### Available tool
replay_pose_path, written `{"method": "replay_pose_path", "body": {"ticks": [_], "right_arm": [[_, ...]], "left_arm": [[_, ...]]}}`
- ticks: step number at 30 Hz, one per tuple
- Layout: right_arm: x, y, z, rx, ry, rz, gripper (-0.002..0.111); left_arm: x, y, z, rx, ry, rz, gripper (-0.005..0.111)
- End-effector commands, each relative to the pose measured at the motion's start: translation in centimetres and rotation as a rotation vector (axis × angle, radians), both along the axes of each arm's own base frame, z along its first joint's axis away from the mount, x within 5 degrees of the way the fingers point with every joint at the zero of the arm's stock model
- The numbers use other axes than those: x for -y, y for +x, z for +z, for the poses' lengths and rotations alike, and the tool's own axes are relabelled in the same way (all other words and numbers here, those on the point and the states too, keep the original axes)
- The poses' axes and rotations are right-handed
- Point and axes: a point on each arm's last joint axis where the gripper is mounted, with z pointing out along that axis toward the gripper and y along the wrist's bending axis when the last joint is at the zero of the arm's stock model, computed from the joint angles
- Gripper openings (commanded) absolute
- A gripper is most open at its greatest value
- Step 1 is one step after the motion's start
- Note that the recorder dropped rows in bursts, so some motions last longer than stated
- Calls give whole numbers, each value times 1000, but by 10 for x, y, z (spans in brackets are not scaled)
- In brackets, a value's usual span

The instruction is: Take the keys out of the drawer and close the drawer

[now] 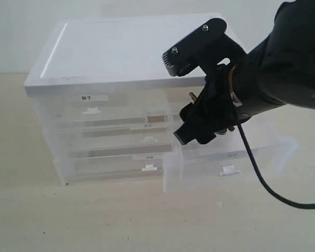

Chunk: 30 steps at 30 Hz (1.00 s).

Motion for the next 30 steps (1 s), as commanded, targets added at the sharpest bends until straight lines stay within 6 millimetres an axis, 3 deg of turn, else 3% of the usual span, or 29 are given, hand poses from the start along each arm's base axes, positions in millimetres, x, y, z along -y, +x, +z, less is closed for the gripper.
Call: {"method": "replay_pose_path", "body": {"ticks": [1, 5, 10, 12, 17, 25, 30], "right_arm": [[-9, 7, -7, 33, 6, 37, 70], [-13, 10, -14, 17, 19, 28, 63], [-8, 12, -18, 5, -23, -5, 14], [-6, 12, -18, 14, -52, -10, 0], [-5, 12, -13, 34, -57, 10, 0], [-5, -10, 26, 140, 41, 104, 0], [4, -19, 43, 165, 90, 65, 0]], "left_arm": [[1, -2, -2, -5, 2, -15, 5], [1, -2, -2, -5, 2, -15, 5], [1, -2, -2, -5, 2, -15, 5], [1, -2, -2, -5, 2, -15, 5], [1, -2, -2, -6, 0, -15, 5], [1, -2, -1, -7, -4, -15, 5], [1, -2, -1, -7, -4, -15, 5]]}}
